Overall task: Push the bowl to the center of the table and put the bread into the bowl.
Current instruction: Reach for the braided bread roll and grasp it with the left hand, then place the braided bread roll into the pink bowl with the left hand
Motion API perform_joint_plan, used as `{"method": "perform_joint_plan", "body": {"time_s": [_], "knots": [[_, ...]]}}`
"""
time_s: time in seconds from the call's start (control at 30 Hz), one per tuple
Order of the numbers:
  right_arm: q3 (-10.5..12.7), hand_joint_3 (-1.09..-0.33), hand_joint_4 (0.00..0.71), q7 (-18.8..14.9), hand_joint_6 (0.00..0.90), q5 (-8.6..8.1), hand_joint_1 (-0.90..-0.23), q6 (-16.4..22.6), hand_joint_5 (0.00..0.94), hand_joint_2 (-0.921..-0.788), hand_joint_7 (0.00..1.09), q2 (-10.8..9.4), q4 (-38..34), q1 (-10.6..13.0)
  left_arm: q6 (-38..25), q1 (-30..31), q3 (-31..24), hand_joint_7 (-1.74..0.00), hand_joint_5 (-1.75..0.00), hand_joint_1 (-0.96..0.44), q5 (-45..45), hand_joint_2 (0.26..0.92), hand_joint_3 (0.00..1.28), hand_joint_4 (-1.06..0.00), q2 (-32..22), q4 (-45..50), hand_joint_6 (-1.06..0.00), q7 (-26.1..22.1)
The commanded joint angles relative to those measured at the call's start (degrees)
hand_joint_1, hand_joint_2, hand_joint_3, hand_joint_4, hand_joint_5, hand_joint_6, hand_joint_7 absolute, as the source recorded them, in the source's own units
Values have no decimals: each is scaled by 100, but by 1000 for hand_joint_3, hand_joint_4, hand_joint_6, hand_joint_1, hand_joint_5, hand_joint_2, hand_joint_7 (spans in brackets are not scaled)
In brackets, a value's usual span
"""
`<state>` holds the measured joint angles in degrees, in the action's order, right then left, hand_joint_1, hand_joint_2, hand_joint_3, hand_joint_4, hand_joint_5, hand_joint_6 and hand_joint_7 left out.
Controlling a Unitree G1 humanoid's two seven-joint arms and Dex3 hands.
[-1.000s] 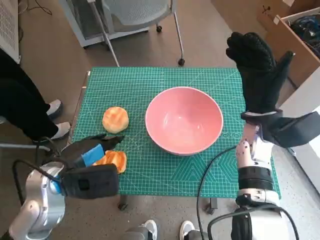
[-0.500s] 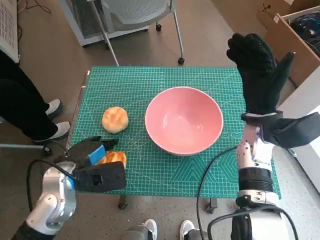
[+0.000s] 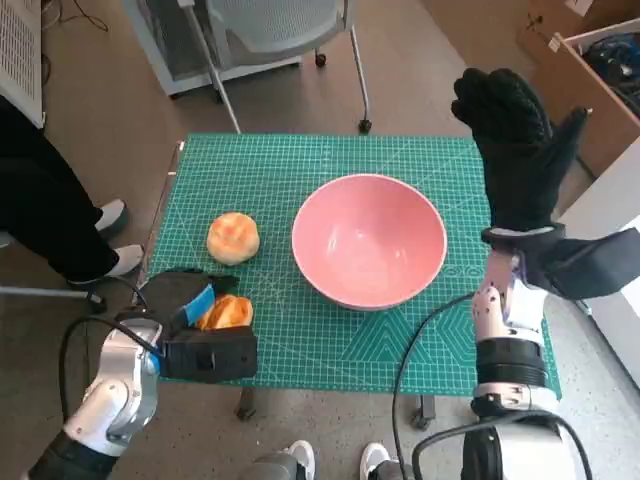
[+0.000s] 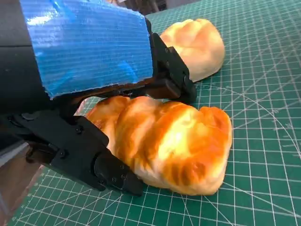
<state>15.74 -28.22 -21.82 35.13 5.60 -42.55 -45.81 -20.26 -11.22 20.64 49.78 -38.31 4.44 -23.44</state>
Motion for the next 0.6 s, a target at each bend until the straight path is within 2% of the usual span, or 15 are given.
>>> {"method": "perform_joint_plan", "body": {"time_s": [0.03, 0.13, 0.27, 0.33, 0.43, 0.6], "knots": [[-4, -515, 376, -38, 354, -28, -525, -102, 5, -921, 265, -22, 17, 198, 204, 159, 55, -929, -1230, 37, -12, 892, 134, -685, -33, -183, -642, -44], [-11, -514, 378, -44, 354, -22, -527, -102, 6, -921, 262, -20, 63, 236, 267, 192, 14, -1011, -1239, 15, -32, 842, 200, -710, -42, -169, -657, -54], [-18, -514, 379, -43, 352, -15, -527, -110, 5, -921, 257, -10, 121, 290, 309, 260, -135, -1144, -1210, 6, -131, 740, 377, -726, -96, 11, -643, -156], [-28, -515, 379, -32, 351, 2, -526, -104, 5, -921, 254, -3, 162, 322, 296, 269, -237, -1191, -1194, 4, -190, 712, 428, -730, -140, 173, -636, -281], [-44, -516, 380, 6, 352, 39, -524, -103, 5, -921, 253, 13, 238, 370, 228, 279, -475, -1182, -1211, 4, -298, 699, 450, -732, -217, 580, -636, -531], [-41, -518, 379, 21, 352, 39, -523, -138, 4, -921, 250, 41, 305, 419, 74, 199, -894, -1139, -1217, 3, -482, 750, 362, -730, -298, 1261, -634, -920]]}}
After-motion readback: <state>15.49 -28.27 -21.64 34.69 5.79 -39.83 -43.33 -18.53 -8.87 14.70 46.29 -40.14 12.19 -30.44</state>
